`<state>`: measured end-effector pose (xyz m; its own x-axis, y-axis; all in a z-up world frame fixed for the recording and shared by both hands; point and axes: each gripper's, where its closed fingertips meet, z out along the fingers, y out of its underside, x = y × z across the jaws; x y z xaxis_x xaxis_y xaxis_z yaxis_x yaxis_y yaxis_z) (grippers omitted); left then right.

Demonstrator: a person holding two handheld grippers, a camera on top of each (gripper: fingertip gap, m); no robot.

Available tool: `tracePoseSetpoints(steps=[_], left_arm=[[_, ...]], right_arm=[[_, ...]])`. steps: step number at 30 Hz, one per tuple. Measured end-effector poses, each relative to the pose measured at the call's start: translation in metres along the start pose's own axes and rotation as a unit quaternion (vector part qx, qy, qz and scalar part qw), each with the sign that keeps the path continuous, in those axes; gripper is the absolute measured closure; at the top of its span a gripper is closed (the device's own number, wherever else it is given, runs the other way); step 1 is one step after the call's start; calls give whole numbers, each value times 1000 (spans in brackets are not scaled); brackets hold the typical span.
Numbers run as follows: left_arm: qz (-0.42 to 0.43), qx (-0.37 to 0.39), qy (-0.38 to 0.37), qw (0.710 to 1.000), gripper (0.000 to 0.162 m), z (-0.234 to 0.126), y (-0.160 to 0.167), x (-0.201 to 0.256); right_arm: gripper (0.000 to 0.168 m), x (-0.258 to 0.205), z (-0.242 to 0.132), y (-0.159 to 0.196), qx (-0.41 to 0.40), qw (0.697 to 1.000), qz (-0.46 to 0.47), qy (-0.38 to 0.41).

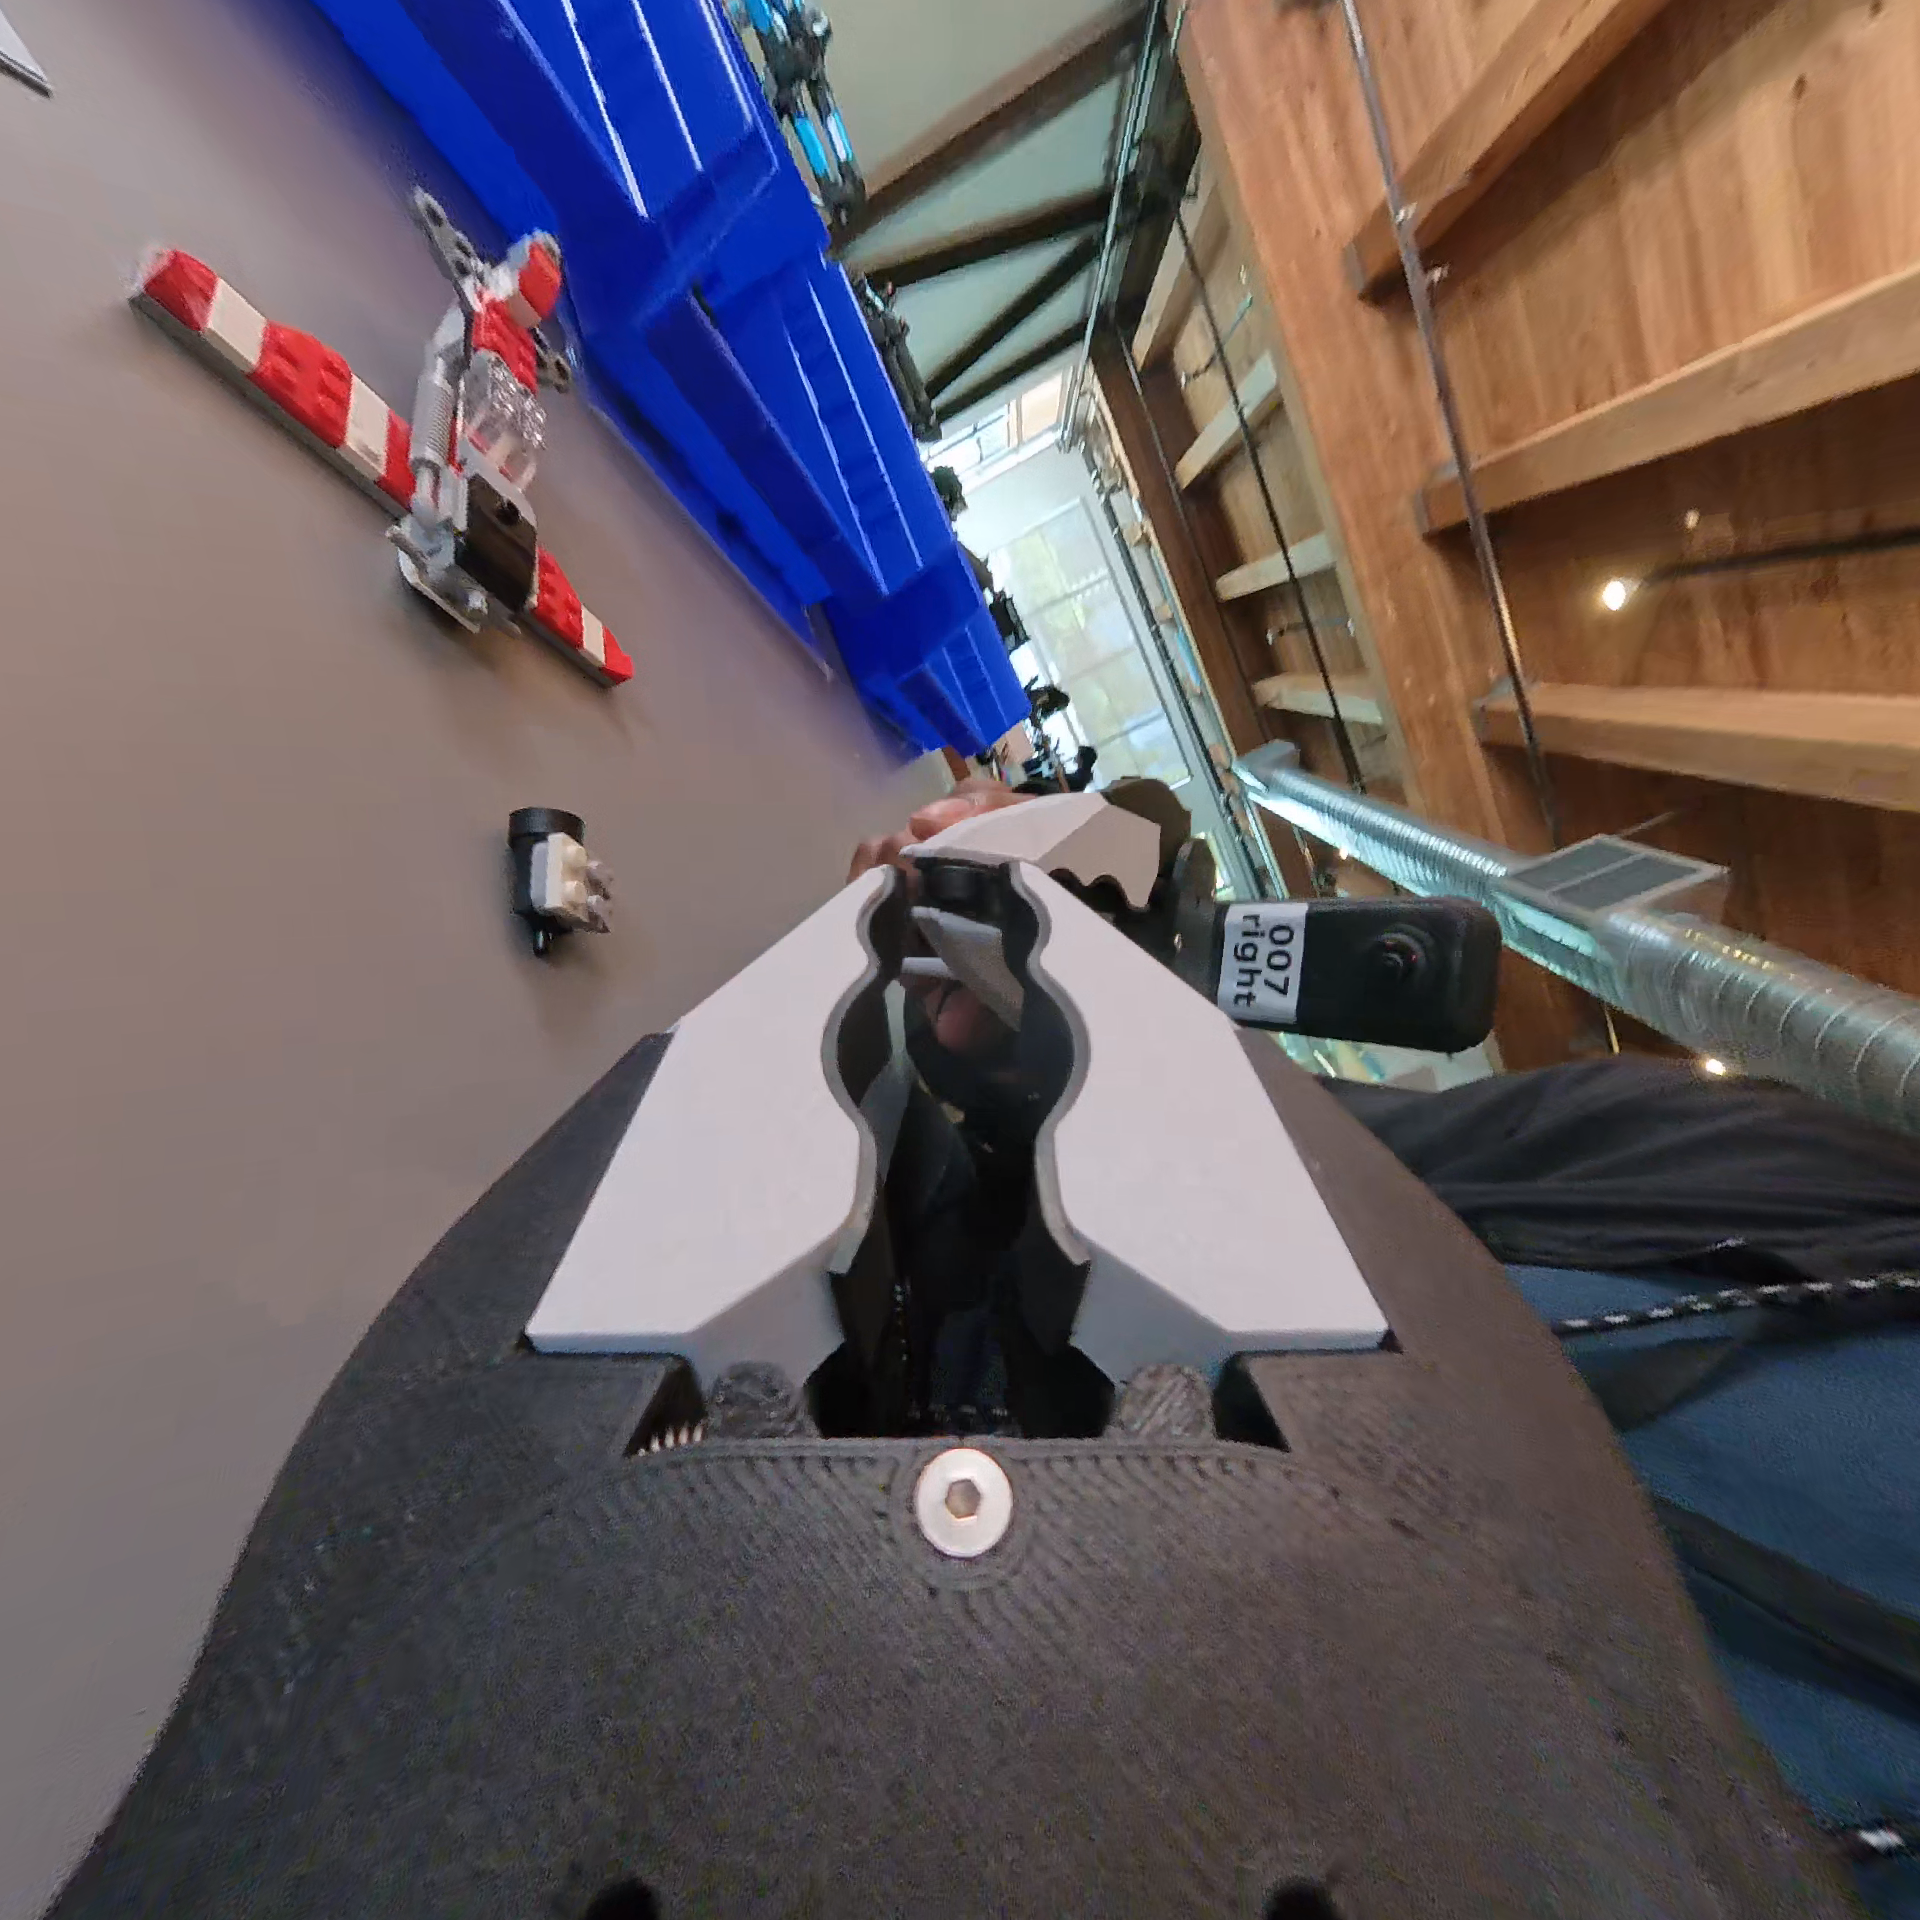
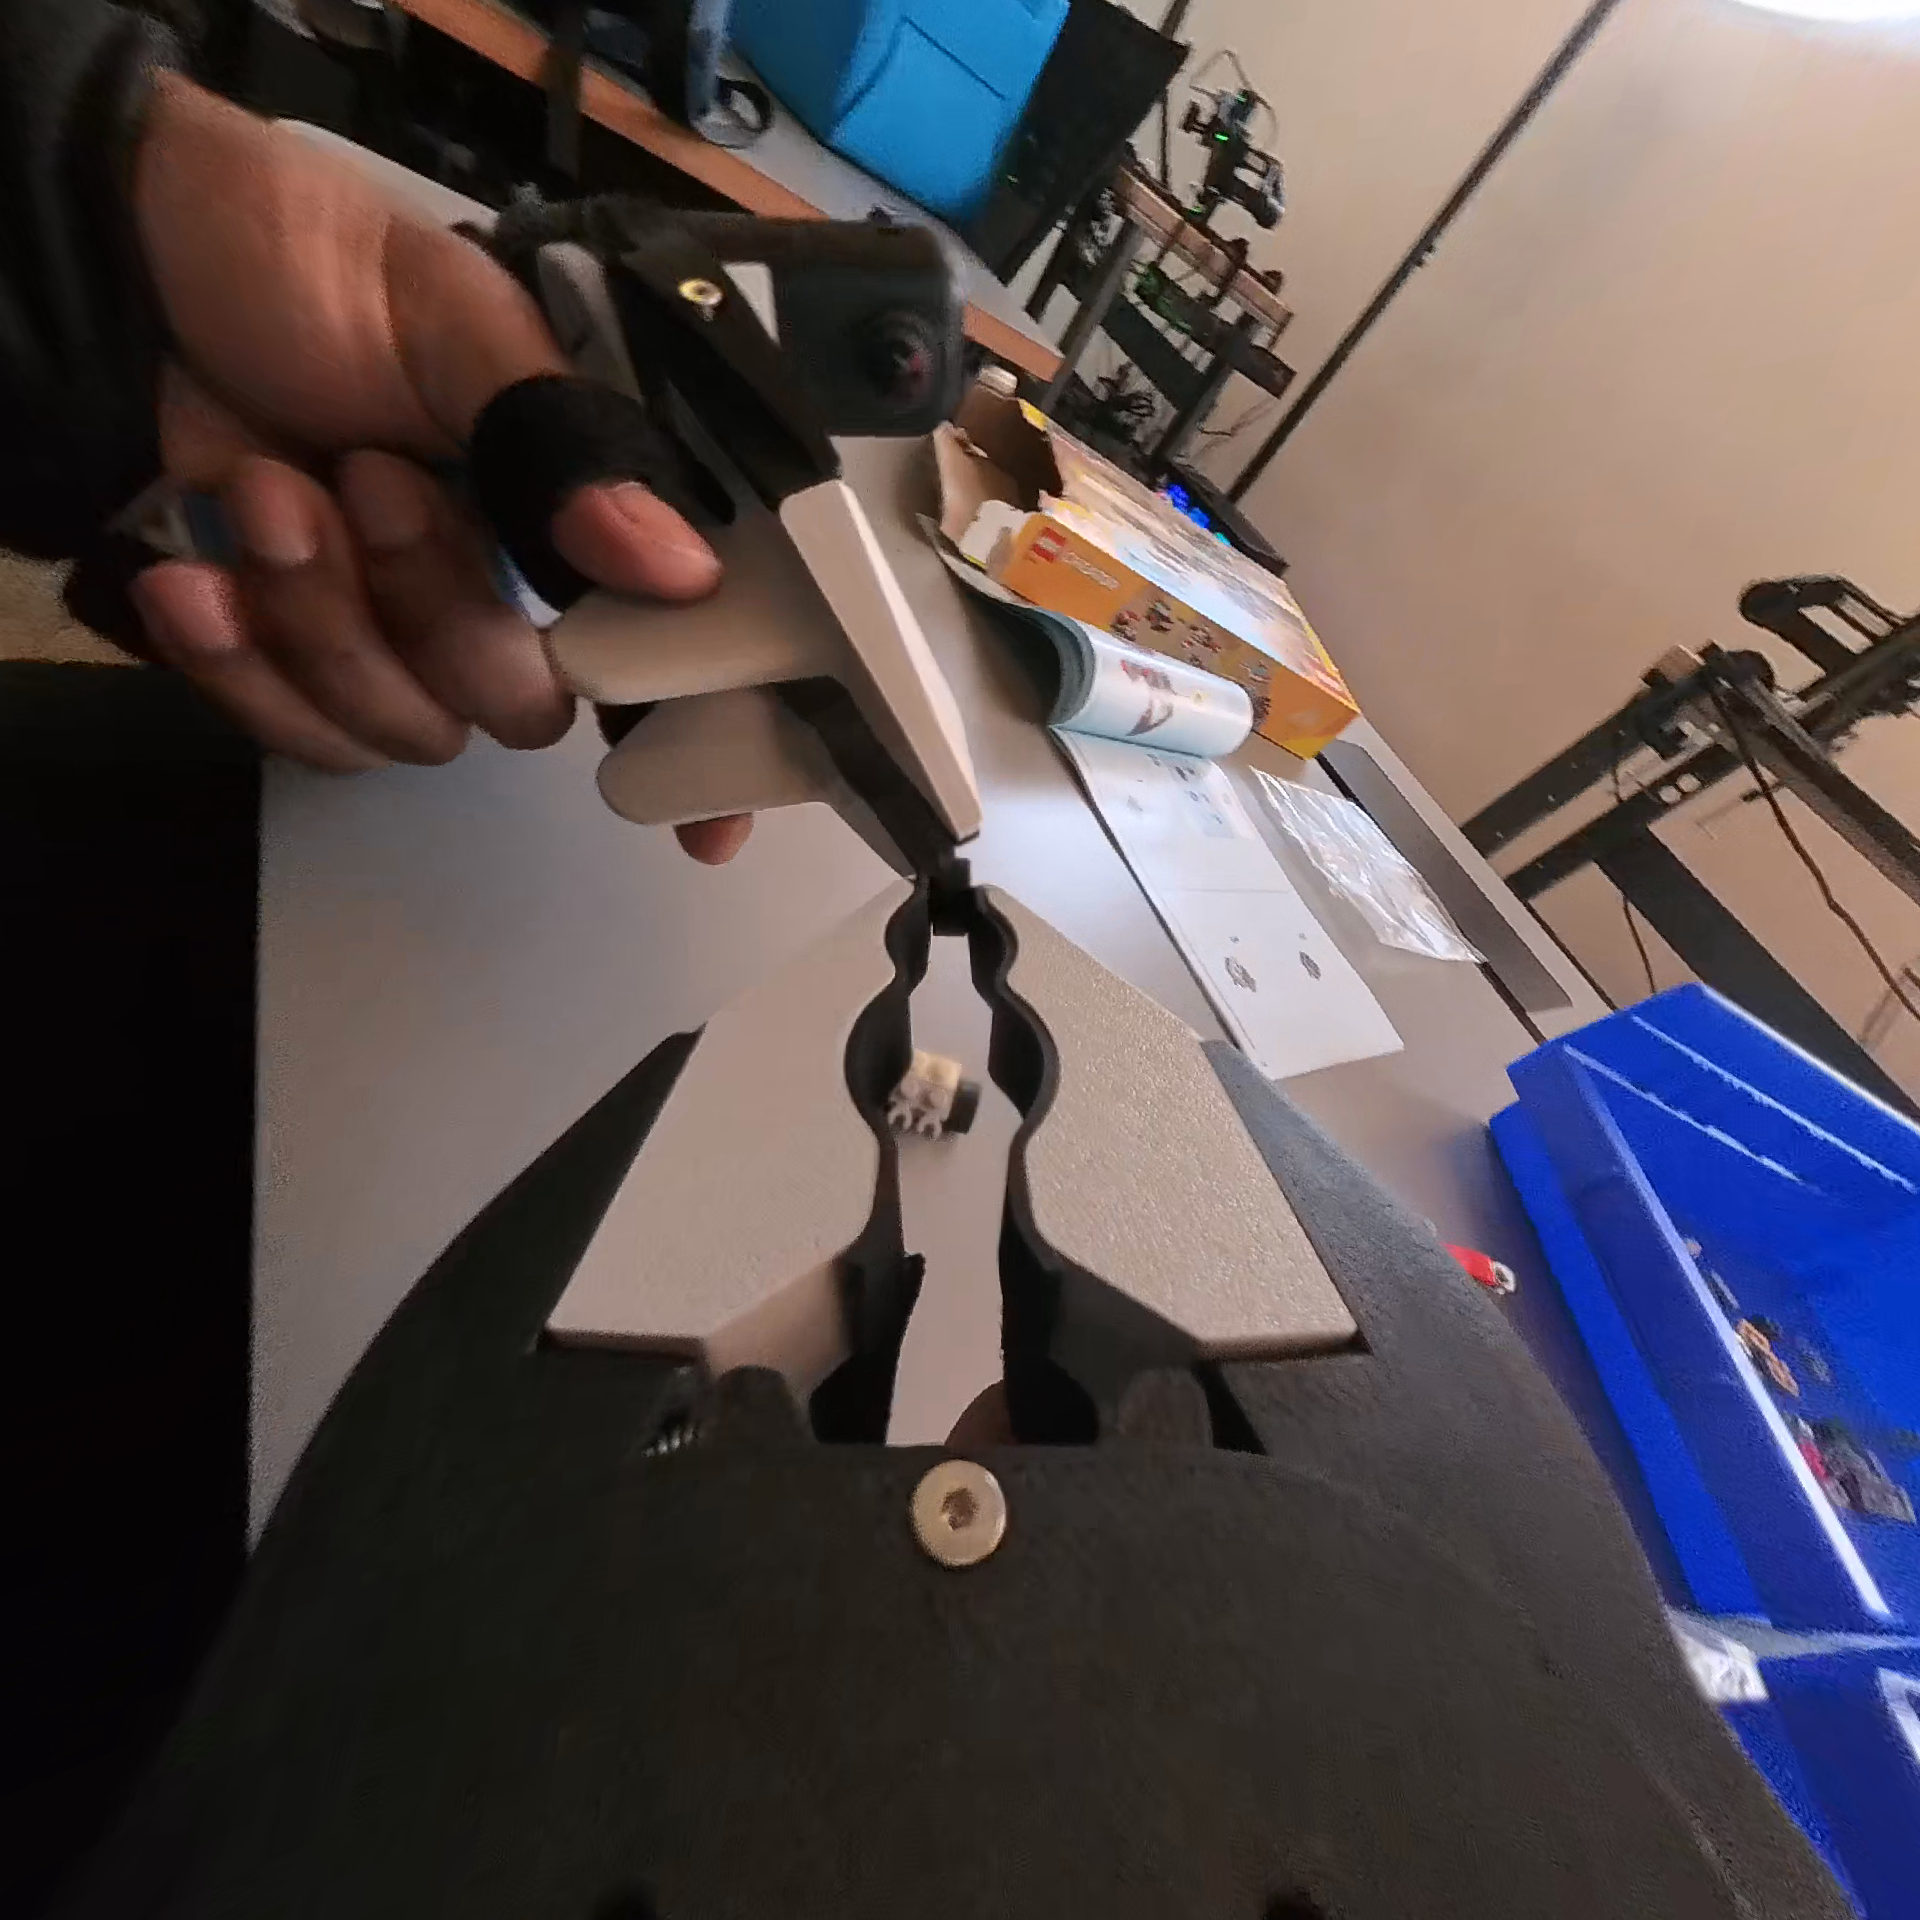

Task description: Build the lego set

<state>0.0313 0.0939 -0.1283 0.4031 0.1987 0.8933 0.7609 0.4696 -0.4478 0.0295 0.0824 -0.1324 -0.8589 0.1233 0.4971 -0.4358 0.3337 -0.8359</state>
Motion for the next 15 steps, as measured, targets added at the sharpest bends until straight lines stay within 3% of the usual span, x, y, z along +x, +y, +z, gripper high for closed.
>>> tracePoseSetpoints(steps=[15], left_arm=[[-29,41,31,998,145,13,-2,9]], right_arm=[[162,13,-3,-7,-5,997,5,81]])
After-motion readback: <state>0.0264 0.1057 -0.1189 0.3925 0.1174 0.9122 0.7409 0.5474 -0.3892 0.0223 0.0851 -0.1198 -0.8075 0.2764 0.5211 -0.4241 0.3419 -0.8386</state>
